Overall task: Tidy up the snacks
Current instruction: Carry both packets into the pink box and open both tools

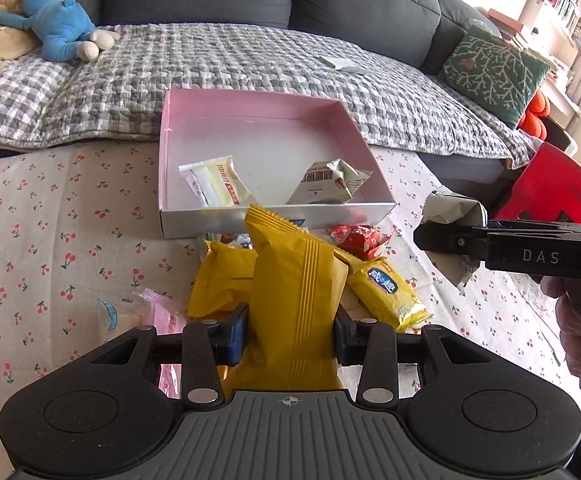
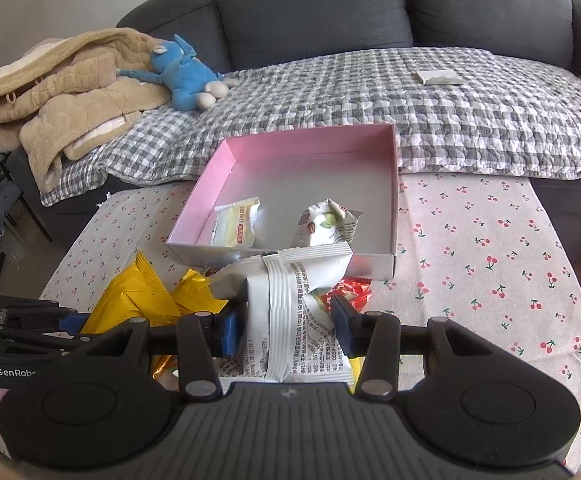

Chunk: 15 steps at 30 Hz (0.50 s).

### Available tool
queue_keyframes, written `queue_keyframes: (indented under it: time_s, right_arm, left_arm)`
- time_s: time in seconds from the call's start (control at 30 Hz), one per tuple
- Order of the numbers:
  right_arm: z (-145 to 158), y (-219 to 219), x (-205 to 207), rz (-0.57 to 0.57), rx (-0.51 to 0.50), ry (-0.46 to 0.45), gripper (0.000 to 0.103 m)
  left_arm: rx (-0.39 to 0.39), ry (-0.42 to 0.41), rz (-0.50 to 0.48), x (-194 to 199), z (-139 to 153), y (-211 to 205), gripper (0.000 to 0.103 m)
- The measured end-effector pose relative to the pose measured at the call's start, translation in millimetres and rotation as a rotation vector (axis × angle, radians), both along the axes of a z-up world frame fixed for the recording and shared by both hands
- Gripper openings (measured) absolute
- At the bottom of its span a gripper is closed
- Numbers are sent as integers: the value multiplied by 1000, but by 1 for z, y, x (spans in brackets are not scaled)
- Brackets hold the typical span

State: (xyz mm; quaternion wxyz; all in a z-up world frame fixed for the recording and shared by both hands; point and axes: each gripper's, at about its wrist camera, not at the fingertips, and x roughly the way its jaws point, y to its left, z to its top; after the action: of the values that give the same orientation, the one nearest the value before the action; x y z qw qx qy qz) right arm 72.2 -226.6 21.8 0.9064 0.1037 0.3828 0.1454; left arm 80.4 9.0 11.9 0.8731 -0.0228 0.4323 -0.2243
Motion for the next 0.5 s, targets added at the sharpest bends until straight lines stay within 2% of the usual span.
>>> queue_keyframes:
  time_s: [0.5]
  right_arm:
    - [-5,-36,59,-137,121,7,43]
  left_arm:
    - [-7,-28,109,85,6,-25,38]
